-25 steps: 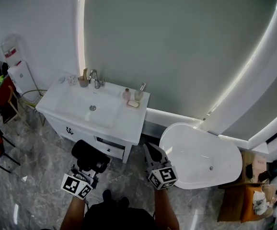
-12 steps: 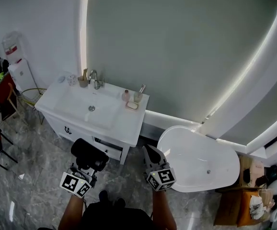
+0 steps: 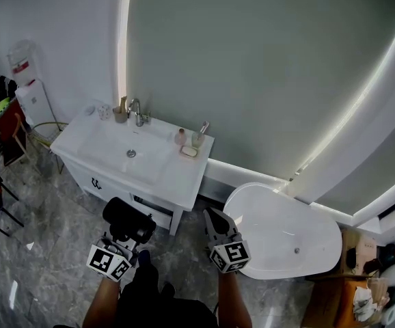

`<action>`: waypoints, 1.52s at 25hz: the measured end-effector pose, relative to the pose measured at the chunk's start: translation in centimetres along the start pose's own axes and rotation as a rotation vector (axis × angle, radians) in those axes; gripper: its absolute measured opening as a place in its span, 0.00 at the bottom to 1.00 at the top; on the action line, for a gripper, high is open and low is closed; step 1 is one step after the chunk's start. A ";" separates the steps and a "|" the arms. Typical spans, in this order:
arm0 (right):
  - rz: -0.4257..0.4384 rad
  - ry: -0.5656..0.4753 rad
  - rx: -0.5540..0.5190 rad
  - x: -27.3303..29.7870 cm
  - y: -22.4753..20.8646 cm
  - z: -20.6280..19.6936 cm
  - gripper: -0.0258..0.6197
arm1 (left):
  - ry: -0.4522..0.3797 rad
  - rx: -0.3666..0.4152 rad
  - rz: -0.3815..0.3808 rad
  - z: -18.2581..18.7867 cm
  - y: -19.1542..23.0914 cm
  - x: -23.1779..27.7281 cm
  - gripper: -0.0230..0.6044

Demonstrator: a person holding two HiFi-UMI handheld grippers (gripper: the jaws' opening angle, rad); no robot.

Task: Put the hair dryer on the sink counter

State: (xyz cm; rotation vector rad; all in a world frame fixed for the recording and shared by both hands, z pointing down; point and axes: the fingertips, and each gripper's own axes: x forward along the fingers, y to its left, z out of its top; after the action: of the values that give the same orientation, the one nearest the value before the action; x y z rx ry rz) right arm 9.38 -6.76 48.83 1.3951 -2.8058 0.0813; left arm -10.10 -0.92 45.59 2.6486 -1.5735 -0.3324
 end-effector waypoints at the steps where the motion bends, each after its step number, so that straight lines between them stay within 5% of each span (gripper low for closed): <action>1: 0.002 0.001 -0.001 0.3 -0.1 -0.2 0.09 | 0.001 -0.001 0.000 -0.2 0.1 0.2 0.39; 20: -0.041 0.000 0.023 12.9 -6.9 -1.8 0.09 | 0.013 -0.007 -0.045 -3.2 9.6 11.9 0.39; 30: -0.098 -0.007 0.008 23.7 -11.2 0.6 0.09 | 0.029 -0.014 -0.115 -2.1 17.5 21.4 0.39; 38: -0.152 -0.008 0.001 26.0 -13.6 1.2 0.09 | 0.083 -0.035 -0.164 -4.4 20.0 25.7 0.39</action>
State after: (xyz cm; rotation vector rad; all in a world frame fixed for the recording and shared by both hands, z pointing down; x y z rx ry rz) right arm 4.52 -35.68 48.96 1.6069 -2.6945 0.0770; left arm -14.58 -33.34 48.63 2.7323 -1.3189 -0.2492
